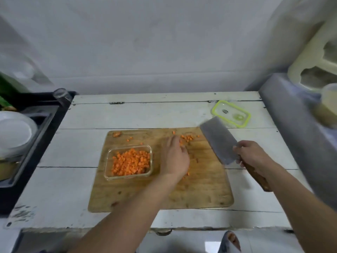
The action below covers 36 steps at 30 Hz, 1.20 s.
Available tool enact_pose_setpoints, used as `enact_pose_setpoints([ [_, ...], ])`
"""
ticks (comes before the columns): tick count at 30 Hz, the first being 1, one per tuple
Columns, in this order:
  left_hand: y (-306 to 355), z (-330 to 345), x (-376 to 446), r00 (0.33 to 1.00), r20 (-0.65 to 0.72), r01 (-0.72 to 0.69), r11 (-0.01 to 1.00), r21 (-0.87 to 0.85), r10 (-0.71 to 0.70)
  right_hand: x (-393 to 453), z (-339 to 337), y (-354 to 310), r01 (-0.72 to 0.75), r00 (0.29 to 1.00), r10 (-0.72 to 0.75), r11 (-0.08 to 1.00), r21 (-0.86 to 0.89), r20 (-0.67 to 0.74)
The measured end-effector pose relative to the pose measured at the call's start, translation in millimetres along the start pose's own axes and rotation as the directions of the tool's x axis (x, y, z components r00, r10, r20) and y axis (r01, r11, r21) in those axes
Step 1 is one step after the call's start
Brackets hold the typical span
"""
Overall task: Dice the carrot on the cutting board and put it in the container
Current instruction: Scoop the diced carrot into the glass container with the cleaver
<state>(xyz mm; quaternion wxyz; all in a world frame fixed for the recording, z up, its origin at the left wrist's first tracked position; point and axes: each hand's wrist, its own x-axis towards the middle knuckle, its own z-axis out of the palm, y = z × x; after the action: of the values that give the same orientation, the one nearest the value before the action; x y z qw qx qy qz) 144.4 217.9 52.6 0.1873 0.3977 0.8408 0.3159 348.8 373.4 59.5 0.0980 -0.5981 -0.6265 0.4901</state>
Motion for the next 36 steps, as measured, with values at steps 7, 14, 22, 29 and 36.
enact_pose_setpoints([
  [7,-21.3,18.0,65.5,0.994,0.109,-0.04,0.973,0.226,0.016,48.5,11.7,-28.8,0.128,0.969,-0.075,0.967,-0.218,0.236],
  [14,-39.4,34.7,-5.7,0.974,-0.087,-0.201,0.973,0.118,0.211,43.9,28.1,-45.5,0.279,0.903,-0.124,0.897,-0.342,0.412],
  [22,-35.0,60.8,-31.0,0.99,-0.136,0.053,0.993,0.11,-0.038,-1.0,47.8,-11.9,0.206,0.931,-0.077,0.917,-0.34,0.356],
  [29,-13.8,71.8,-25.9,0.986,-0.157,0.057,0.998,0.007,-0.055,-69.4,97.9,20.5,0.059,0.993,-0.033,0.968,-0.245,0.111],
  [36,-14.6,62.4,-26.5,0.973,-0.23,-0.03,0.992,-0.122,0.001,-102.9,125.4,20.2,-0.076,0.996,0.075,0.997,0.027,0.05],
])
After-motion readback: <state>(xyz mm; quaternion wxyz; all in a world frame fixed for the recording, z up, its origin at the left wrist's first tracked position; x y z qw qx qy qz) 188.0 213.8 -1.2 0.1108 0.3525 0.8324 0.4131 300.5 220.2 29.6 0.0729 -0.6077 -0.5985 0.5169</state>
